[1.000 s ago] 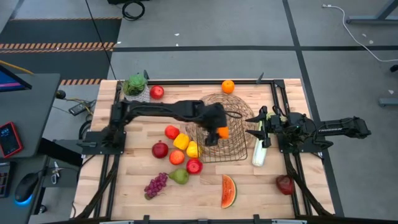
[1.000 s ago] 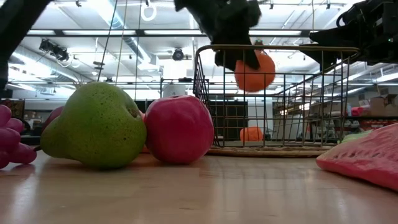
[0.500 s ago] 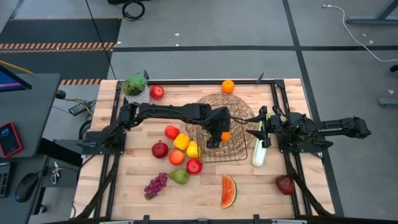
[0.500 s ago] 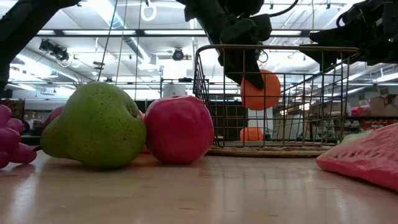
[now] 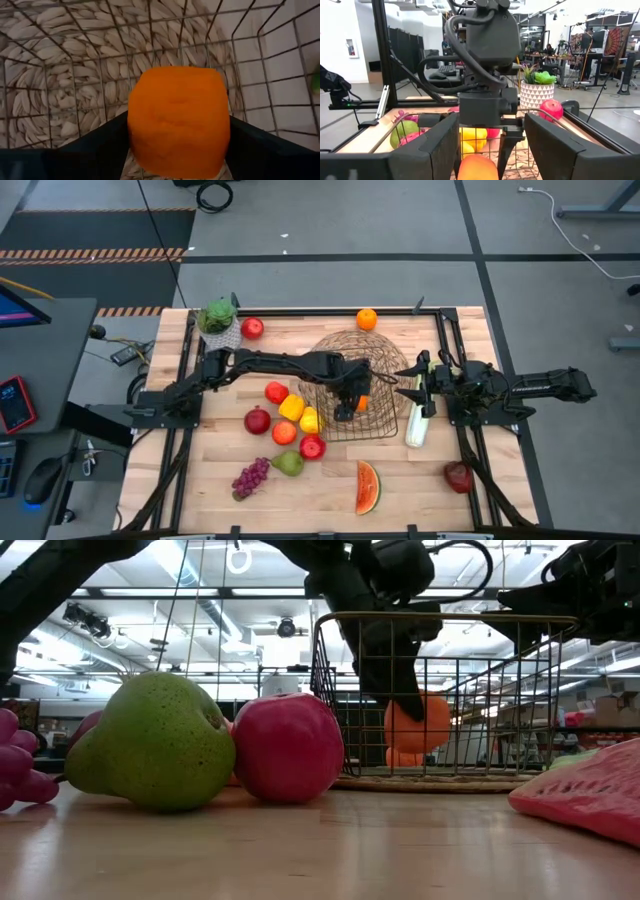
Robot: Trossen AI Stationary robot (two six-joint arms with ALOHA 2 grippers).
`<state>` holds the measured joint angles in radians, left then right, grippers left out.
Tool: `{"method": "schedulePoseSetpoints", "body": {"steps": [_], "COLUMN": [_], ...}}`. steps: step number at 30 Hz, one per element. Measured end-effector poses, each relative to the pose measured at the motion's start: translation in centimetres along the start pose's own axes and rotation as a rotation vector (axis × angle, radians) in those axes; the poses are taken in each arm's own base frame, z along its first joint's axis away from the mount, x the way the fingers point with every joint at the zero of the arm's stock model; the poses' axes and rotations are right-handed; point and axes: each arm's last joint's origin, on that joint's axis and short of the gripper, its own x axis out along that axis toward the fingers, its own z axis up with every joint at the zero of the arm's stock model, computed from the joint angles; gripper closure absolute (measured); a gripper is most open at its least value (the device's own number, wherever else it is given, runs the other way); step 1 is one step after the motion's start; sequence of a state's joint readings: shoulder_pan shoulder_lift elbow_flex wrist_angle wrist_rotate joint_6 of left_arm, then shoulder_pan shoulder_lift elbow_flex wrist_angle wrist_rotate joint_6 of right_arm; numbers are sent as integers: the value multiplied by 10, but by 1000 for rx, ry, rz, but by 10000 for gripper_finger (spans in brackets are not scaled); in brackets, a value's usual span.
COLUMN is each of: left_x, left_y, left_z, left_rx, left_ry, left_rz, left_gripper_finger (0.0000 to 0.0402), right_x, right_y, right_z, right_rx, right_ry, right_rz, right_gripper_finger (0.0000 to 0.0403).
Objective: Build produce basket
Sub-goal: Put the bottom orange into the wire basket, then put the pomegranate into the wire basket
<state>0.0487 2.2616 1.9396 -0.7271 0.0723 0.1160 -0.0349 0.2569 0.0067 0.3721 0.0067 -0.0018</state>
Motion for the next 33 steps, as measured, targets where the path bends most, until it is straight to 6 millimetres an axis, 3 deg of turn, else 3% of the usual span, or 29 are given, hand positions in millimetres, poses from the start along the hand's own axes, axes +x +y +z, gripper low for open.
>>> {"method": "schedulePoseSetpoints", "body": {"steps": [10, 22, 28, 33], "left_x": [1, -3, -31, -67], "left_y": [-16, -20, -23, -27], "left_z": [1, 2, 7, 11], "left_rx": [28, 37, 90, 128], "left_ry": [2, 7, -23, -44], "left_rz": [-16, -10, 2, 80], "left_gripper_finger": [114, 29, 3, 3], "right_x": [0, 0, 0, 0], "right_y": [0, 0, 0, 0], "right_z": [0, 0, 0, 0], "right_rx": [0, 0, 0, 0], "right_ry": [0, 0, 0, 1], "right_rz": [0, 0, 0, 0], "right_gripper_finger": [172, 172, 172, 172]}}
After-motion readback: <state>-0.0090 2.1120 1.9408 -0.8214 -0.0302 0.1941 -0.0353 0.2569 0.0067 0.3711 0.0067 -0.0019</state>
